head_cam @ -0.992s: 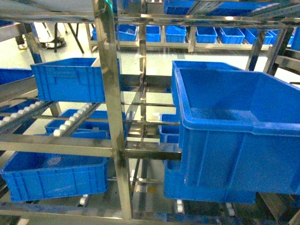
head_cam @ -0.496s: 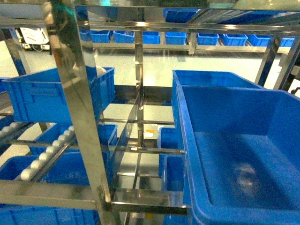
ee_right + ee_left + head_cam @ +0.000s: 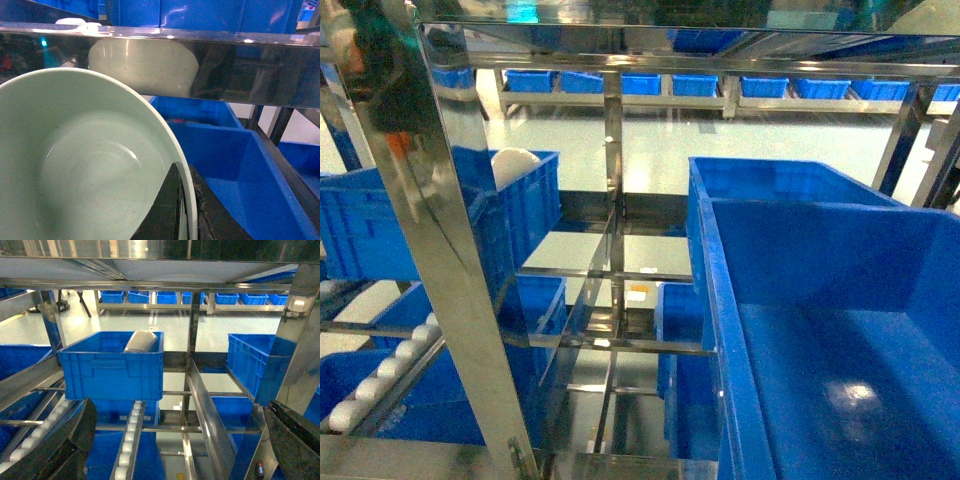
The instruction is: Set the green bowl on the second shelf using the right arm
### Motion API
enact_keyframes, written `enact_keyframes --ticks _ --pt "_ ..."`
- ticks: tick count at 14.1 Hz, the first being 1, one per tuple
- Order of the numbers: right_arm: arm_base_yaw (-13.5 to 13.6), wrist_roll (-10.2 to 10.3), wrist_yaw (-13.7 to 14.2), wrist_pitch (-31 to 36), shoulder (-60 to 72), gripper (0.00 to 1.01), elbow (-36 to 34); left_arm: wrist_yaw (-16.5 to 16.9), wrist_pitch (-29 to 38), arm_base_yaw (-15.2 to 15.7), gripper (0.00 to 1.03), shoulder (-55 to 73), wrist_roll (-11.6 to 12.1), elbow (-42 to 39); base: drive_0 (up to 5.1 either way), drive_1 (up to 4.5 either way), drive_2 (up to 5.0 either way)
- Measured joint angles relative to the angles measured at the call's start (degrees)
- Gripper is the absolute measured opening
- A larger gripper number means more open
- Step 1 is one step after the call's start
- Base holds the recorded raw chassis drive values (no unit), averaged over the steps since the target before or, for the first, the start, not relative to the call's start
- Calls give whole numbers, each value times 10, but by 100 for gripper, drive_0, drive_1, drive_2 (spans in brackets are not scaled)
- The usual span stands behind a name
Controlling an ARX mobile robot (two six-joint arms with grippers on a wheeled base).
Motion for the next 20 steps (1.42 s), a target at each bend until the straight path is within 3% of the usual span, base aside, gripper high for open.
enact_keyframes --ticks 4,8,10,12,14,16,17,20 --pt "-4 -1 -8 -26 -6 2 -1 0 0 0 98 0 0 0 0 0 0" --pt "-47 -11 -46 -40 8 2 -35 0 0 0 98 0 0 0 0 0 0" --pt "-76 -16 -80 -11 62 2 -47 0 0 0 98 0 0 0 0 0 0" --pt "-92 -34 -116 108 203 2 -53 0 0 0 98 0 0 0 0 0 0" --pt "-105 -57 -143 216 365 2 -19 0 0 0 98 0 0 0 0 0 0" --pt "-119 -79 -158 254 523 2 67 0 0 0 98 0 0 0 0 0 0" --pt "-121 -99 -162 248 602 2 111 0 0 0 98 0 0 0 0 0 0" --pt "-120 -132 -174 208 738 2 205 0 0 0 98 0 0 0 0 0 0"
